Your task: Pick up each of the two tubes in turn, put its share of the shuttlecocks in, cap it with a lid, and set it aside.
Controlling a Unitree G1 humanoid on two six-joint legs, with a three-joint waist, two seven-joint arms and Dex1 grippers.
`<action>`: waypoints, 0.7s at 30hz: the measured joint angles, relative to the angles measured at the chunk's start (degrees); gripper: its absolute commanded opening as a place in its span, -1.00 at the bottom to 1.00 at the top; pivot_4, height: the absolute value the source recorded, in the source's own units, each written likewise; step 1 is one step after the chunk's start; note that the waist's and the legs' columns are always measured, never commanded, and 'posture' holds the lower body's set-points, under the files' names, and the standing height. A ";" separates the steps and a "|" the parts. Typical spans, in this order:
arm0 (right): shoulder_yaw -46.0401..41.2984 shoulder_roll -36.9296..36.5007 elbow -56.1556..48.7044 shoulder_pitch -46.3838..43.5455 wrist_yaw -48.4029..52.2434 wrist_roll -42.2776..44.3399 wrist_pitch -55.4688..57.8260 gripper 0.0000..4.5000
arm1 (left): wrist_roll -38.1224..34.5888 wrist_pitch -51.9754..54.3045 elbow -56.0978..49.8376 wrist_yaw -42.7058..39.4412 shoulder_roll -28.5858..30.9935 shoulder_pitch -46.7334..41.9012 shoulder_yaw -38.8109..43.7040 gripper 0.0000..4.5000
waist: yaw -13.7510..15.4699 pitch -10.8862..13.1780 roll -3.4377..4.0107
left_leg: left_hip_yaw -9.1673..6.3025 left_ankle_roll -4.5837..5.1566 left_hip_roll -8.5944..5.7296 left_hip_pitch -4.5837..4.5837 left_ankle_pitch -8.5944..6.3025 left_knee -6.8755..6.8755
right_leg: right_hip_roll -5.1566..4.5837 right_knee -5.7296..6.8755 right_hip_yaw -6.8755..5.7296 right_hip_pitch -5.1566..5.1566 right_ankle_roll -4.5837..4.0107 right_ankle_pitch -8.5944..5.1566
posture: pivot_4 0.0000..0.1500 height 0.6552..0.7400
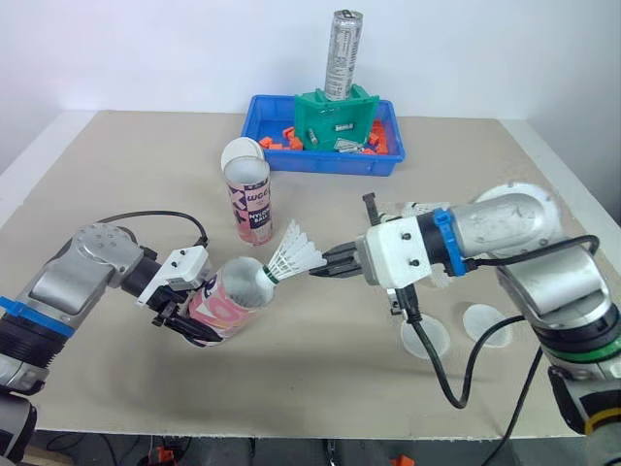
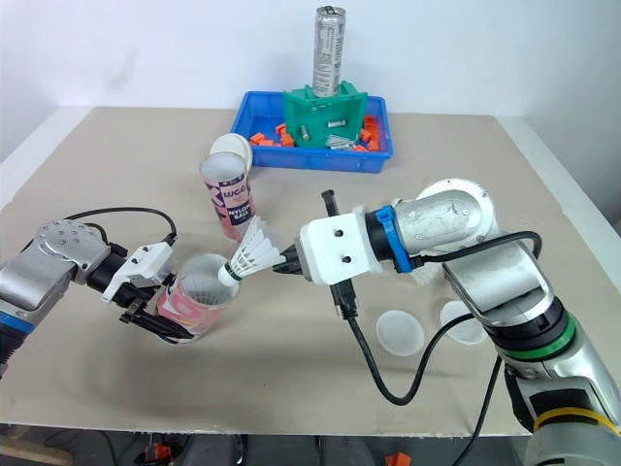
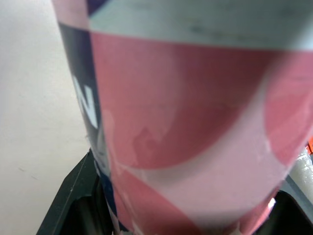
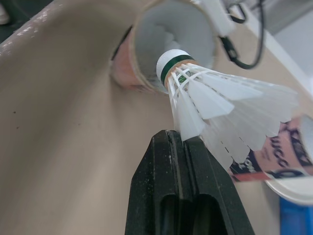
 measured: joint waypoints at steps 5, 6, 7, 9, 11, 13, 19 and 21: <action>1.84 2.62 1.36 -2.79 1.58 -0.17 -0.14 -0.97 | 0.02 -0.02 0.04 0.05 -0.01 -0.04 -0.02 0.23 | 0.00 0.00 0.00 | 0.00 0.00 0.00 0.01 0.00 0.01 | 0.00 0.01 -0.01 0.01 -0.01 0.02 | 1.00 0.23; 2.03 2.95 1.63 -3.15 1.60 -0.20 0.20 -0.71 | 0.02 -0.03 0.05 0.05 0.00 -0.04 -0.02 0.23 | -0.01 0.00 0.00 | 0.00 0.00 0.00 0.01 0.00 0.02 | 0.00 0.01 -0.01 0.01 -0.01 0.03 | 1.00 0.23; 2.20 3.65 2.21 -3.99 1.56 -0.25 1.14 -0.54 | 0.03 -0.05 0.08 0.05 -0.01 -0.06 -0.04 0.23 | -0.01 0.00 0.00 | 0.00 0.00 0.00 0.01 0.00 0.02 | 0.00 0.01 -0.01 0.01 -0.03 0.04 | 1.00 0.23; 2.20 4.03 2.50 -4.40 1.53 -0.21 1.89 -0.19 | 0.03 -0.08 0.08 0.06 -0.01 -0.07 -0.06 0.23 | 0.00 0.00 0.00 | -0.01 0.00 0.01 0.01 0.00 0.02 | 0.00 0.01 -0.03 0.01 -0.03 0.04 | 1.00 0.23; 2.20 4.40 2.55 -4.40 1.54 -0.03 2.84 0.19 | 0.02 -0.19 0.08 0.03 -0.02 -0.07 -0.09 0.23 | 0.00 0.00 0.00 | -0.01 0.00 0.00 0.01 0.00 0.02 | 0.00 0.01 -0.03 0.01 -0.02 0.03 | 1.00 0.23; 1.55 4.68 2.39 -4.13 1.44 1.50 4.17 0.35 | 0.00 -0.26 0.08 0.02 -0.01 -0.07 -0.12 0.23 | 0.01 0.00 0.00 | -0.01 0.00 0.01 0.00 0.00 0.01 | 0.00 0.01 -0.03 0.01 -0.02 0.03 | 1.00 0.23; -10.56 1.11 -0.80 5.08 -2.14 10.41 11.44 0.35 | 0.00 -0.41 -0.01 0.06 -0.47 -0.21 -0.25 0.23 | 0.62 -0.01 -0.02 | -0.08 0.00 -0.02 -0.07 0.00 0.04 | -0.03 0.00 -0.07 0.06 0.00 0.01 | 1.00 0.23; -16.34 -0.51 -1.77 11.34 -5.33 11.30 13.74 0.35 | 0.05 -0.41 -0.16 0.03 -0.52 -0.08 -0.23 0.23 | 0.70 -0.04 -0.07 | -0.10 0.00 -0.01 -0.04 0.00 0.04 | -0.02 0.01 -0.10 0.08 -0.01 -0.02 | 1.00 0.23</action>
